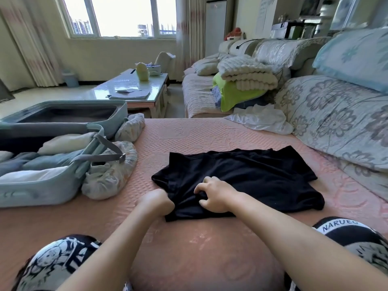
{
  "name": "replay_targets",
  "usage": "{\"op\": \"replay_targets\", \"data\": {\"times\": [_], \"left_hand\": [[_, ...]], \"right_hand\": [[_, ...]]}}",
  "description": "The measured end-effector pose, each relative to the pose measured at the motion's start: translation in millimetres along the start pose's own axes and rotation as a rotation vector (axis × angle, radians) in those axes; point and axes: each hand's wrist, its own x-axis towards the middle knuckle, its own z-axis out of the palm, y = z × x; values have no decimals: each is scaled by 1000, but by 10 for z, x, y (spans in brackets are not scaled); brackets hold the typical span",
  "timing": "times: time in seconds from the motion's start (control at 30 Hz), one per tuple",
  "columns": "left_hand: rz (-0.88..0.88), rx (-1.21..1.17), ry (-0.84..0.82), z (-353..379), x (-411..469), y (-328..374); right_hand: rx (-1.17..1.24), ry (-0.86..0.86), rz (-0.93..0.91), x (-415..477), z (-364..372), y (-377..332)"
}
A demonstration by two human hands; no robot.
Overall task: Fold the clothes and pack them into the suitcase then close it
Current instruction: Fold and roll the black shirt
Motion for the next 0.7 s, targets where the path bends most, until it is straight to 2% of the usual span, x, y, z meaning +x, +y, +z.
{"op": "replay_targets", "data": {"times": [0.2, 0.27, 0.33, 0.43, 0.5, 0.6, 0.7], "left_hand": [[36, -52, 268, -142, 145, 150], [59, -24, 312, -216, 254, 177], [55, 20, 273, -248, 312, 211], [53, 104, 116, -150, 318, 234], [68, 114, 49, -84, 317, 224], [63, 93, 46, -82, 314, 227], [68, -6, 20, -137, 330, 259]], "right_hand": [[49, 63, -1, 304, -175, 38], [104, 119, 7, 502, -224, 54], [95, 162, 3, 737, -269, 43], [-58, 185, -96, 1066, -334, -109], [-172, 112, -197, 1255, -316, -260], [-392, -45, -336, 1502, -197, -384], [-534, -29, -427, 1587, -180, -438]]}}
